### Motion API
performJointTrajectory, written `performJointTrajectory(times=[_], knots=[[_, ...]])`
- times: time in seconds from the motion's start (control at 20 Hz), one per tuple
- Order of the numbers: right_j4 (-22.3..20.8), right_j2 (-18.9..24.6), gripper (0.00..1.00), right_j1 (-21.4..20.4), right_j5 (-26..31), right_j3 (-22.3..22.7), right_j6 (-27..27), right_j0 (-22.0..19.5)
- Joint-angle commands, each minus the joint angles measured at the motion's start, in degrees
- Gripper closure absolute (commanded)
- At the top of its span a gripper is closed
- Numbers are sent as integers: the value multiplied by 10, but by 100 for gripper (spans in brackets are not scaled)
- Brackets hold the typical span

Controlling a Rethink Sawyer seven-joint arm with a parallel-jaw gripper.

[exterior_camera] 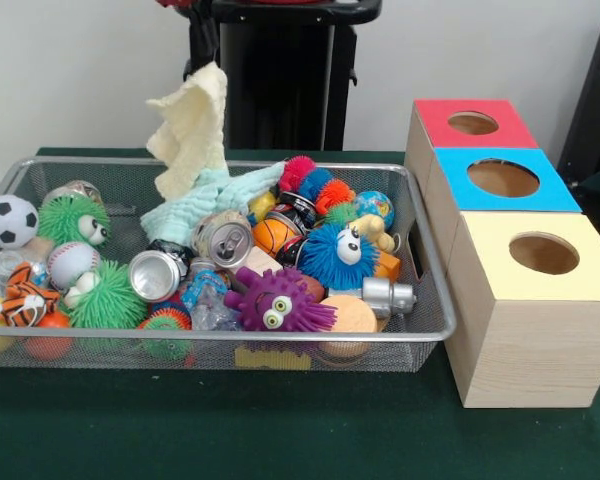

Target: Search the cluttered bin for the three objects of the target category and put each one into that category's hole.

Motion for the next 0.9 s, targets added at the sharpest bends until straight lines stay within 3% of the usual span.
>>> performJointTrajectory(times=[0.05,0.3,0.55,0.65,0.9], knots=[[-76,78,100,-8,66,-97,-99,-8],[-137,48,100,27,94,-158,-50,10],[-159,75,100,62,14,-177,-88,-28],[-173,79,100,66,-36,-182,-86,-33],[-186,100,100,79,-94,-182,-77,-46]])
